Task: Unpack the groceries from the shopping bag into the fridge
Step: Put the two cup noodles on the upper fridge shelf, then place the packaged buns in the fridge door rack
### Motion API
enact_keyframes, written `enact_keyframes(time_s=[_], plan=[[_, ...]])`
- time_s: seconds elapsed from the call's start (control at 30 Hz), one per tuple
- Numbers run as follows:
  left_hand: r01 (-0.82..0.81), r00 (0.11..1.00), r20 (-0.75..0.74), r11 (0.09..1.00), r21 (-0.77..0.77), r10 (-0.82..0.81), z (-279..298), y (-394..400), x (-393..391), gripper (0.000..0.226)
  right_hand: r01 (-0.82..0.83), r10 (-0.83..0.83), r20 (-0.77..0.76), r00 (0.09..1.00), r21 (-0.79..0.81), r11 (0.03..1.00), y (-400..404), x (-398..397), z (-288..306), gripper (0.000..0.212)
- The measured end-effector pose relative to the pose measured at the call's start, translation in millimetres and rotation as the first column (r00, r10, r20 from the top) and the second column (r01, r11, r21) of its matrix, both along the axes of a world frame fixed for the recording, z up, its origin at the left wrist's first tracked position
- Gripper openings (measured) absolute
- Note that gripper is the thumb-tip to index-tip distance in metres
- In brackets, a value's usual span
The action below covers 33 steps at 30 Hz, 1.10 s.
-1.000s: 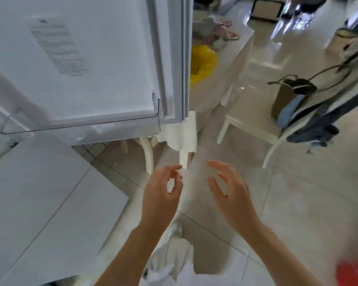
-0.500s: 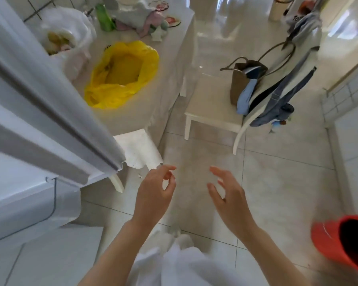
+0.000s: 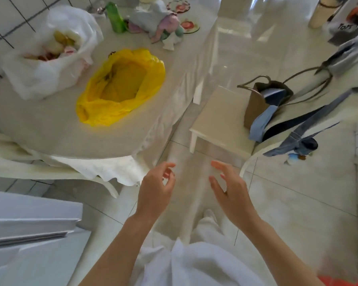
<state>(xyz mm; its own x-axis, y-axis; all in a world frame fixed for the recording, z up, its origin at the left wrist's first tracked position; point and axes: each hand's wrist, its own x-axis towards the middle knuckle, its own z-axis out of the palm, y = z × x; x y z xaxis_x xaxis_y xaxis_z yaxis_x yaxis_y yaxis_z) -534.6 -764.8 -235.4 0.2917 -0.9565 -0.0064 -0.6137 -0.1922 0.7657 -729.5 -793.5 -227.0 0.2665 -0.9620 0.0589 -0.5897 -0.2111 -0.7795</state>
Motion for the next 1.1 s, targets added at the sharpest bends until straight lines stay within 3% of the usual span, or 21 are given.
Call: enact_keyframes(time_s=[0.2,0.4,0.77,1.1], plan=[[-0.234,0.971,-0.034,0.971,0.037,0.235,7.6,-53.6,-29.3,0.018,-0.244,0.246,-0.055,0.968,0.049,0.969,-92.8,-23.2,6.5,0.037],[-0.361,0.932,-0.011,0.930,0.073,0.362,10.8,-90.8,-23.3,0.017,-0.396,0.398,-0.081,0.914,0.041,0.917,-177.6,-4.5,7.1,0.038],[-0.572,0.820,0.020,0.815,0.099,0.573,-2.4,-175.8,88.8,0.017,-0.583,0.579,-0.083,0.811,-0.031,0.812,-306.6,129.6,17.5,0.039],[-0.724,0.690,-0.056,0.690,-0.024,0.722,2.7,-252.3,204.9,0.023,-0.661,0.661,-0.053,0.748,0.023,0.750,-391.2,271.8,31.7,0.037]])
